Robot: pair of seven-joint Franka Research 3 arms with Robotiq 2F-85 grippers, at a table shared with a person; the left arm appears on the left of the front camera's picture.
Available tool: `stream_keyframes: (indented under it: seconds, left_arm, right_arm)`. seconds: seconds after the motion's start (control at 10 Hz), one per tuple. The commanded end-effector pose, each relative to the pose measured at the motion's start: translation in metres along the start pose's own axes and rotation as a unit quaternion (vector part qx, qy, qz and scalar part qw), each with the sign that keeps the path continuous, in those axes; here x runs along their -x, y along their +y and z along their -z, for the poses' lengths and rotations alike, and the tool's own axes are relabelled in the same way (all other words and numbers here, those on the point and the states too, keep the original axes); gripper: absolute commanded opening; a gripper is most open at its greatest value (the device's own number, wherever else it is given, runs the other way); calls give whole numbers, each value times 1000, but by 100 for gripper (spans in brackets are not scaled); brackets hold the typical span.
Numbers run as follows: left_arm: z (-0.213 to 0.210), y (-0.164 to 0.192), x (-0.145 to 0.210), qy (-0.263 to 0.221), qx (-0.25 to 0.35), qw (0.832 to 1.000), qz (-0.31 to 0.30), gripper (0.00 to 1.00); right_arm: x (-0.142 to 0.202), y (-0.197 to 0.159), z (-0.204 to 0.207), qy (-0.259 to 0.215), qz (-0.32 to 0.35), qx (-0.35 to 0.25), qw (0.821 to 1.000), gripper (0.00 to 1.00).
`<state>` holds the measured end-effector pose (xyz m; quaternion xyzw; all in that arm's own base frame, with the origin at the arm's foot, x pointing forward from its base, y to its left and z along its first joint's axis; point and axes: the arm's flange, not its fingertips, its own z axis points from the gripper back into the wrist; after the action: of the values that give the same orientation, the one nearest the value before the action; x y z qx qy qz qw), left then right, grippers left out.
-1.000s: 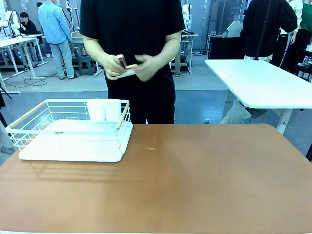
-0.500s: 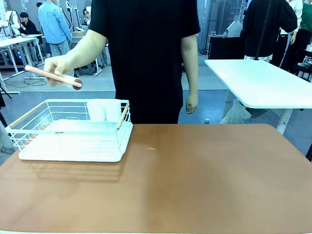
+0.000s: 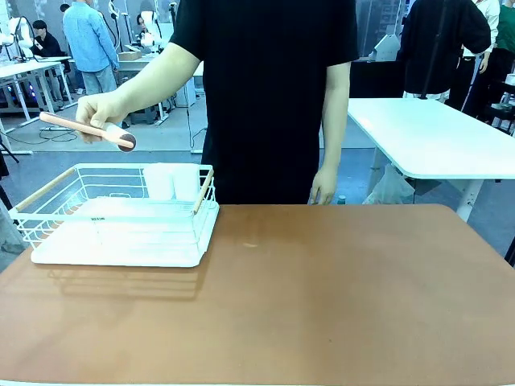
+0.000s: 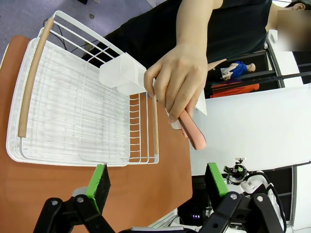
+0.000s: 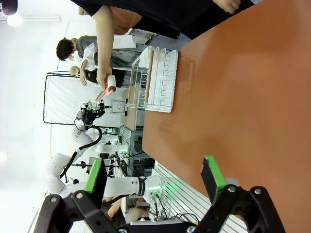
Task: Clean the table.
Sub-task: Pick up the Lint Roller when the human hands it over.
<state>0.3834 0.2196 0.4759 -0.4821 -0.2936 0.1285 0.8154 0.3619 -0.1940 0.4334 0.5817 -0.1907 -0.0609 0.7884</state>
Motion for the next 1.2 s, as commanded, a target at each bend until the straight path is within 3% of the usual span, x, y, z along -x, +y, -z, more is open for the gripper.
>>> stream_keyframes:
  seconds: [0.0, 0.6, 0.7, 0.9, 1.1]
  left_arm:
    - [-2, -1, 0, -2, 9, 1000, 1, 100]
    - [0, 0, 0, 0, 0, 1000, 0, 100]
    - [2, -18, 1, -36, -71, 997, -14, 100]
    - [10, -65, 12, -49, -135, 985, -100, 100]
    - [29, -88, 18, -68, -164, 978, -109, 100]
  right_arm:
    - [-1, 3, 0, -1, -2, -8, 1000, 100]
    - [-1, 3, 0, -1, -2, -8, 1000, 100]
    - [-1, 3, 0, -1, -2, -8, 1000, 100]
    - [-1, 3, 0, -1, -2, -8, 1000, 100]
    - [-1, 3, 0, -1, -2, -8, 1000, 100]
